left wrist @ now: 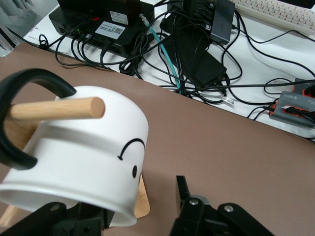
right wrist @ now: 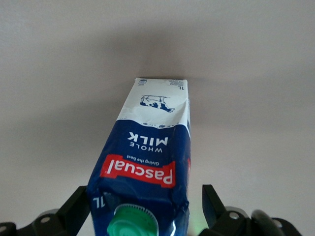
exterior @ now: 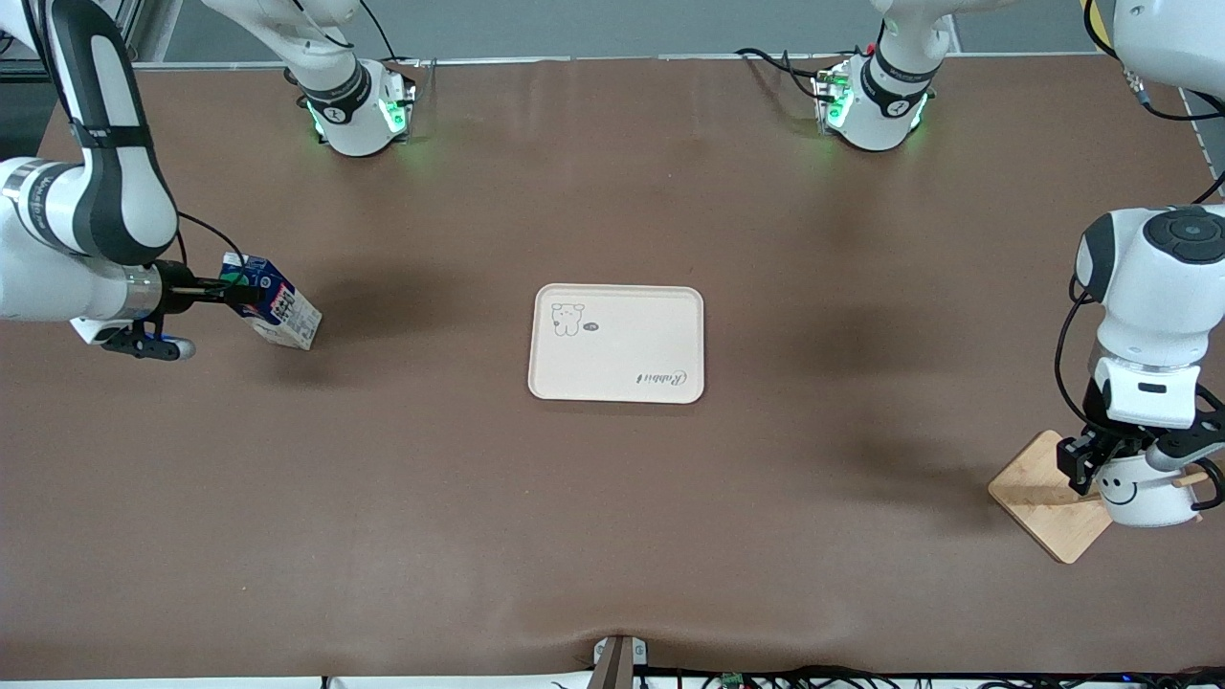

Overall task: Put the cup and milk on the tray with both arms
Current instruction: 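Carry the milk carton and the mug toward the white tray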

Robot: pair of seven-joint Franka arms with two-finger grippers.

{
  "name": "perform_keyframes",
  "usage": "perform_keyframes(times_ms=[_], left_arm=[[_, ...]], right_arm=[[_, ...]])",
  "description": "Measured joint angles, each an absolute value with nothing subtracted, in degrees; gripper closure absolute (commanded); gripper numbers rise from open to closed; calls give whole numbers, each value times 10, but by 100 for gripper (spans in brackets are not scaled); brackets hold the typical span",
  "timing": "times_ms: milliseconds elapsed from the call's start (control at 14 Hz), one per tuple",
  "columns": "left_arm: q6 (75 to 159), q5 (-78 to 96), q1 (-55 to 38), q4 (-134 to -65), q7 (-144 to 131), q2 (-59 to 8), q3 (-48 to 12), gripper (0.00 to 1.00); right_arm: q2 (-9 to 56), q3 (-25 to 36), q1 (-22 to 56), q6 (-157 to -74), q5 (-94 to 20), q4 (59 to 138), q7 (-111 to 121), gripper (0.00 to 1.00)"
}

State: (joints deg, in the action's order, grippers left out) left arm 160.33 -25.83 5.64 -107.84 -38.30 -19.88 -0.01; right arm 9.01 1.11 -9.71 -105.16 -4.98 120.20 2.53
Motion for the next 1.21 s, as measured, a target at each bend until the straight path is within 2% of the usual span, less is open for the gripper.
perform_keyframes(times_ms=[71,143,214,286,571,857,1214], left_arm=[[1604,-260,56,-1078,-383,-200,0,88],[1605,-262,56,-1077,-383,-200,0,92],[1605,-265,56,-1077,-383,-200,0,97],[1605,-270,56,-1076,-383,-199,0,100],[1605,-293,54,-1073,-383,-198,1,100],[1601,-321,49,-1069,-383,-196,-5,100],[1485,-323,23,-1032,-383,-178,-33,100]], right_arm=[[90,11,-97,-1056,-55,1209,25,57],[90,11,-97,-1057,-56,1213,25,82],[89,11,-97,-1057,-57,1213,25,98],[87,11,-97,-1057,-58,1213,24,100],[84,8,-93,-1022,-59,1192,24,100],[90,2,-42,-907,-94,1075,-28,100],[134,-3,64,-893,-213,998,-135,100]])
